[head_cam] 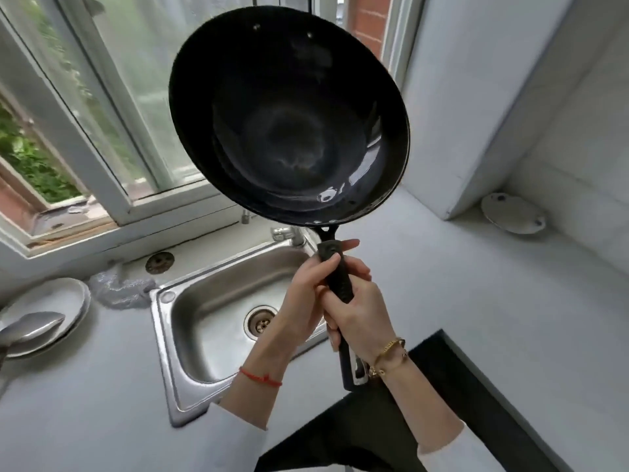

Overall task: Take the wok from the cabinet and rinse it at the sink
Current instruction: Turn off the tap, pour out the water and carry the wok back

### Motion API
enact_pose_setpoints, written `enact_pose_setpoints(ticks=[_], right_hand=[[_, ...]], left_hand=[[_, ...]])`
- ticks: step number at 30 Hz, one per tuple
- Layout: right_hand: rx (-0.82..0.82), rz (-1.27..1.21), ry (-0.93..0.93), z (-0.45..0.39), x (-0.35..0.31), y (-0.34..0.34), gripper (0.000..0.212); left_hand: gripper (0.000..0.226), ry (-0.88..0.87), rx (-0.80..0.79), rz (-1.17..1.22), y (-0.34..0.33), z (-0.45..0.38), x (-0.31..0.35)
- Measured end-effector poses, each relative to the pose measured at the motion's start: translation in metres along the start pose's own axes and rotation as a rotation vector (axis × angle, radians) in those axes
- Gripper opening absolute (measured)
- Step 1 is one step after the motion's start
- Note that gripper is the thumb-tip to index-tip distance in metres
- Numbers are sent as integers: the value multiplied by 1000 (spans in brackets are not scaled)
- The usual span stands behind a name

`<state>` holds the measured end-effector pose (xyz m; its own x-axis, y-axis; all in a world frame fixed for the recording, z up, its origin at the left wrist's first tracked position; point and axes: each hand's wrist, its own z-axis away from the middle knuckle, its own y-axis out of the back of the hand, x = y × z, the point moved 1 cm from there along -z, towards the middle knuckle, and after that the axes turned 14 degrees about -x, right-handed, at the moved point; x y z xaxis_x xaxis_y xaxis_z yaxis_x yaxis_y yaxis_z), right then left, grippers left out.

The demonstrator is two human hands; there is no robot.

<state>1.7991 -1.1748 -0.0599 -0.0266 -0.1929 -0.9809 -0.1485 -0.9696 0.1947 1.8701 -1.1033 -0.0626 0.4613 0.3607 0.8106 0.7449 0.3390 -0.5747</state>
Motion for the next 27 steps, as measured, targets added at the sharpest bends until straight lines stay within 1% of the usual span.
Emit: enact_pose_setpoints(ticks=[6, 9, 13, 17, 19, 21, 27], right_hand=[[252, -4, -94, 47, 17, 7, 7], [384, -14, -163, 73, 26, 9, 10], [553, -31, -232, 110, 37, 12, 9], [698, -77, -308, 150, 45, 16, 11], [759, -113, -330, 169, 48, 17, 17], [831, -109, -353, 190, 51, 19, 17], [1051, -144, -380, 266, 59, 22, 14]], left_hand=[[44, 185, -189, 6, -25, -3, -34], [45, 275, -264, -4, -42, -1, -54], [38, 381, -388, 3, -65, 3, -81], [33, 521, -479, 81, -93, 9, -113], [24, 578, -532, 111, -107, 13, -128], [17, 623, -590, 117, -122, 18, -144], [13, 763, -745, 124, -183, 43, -193]])
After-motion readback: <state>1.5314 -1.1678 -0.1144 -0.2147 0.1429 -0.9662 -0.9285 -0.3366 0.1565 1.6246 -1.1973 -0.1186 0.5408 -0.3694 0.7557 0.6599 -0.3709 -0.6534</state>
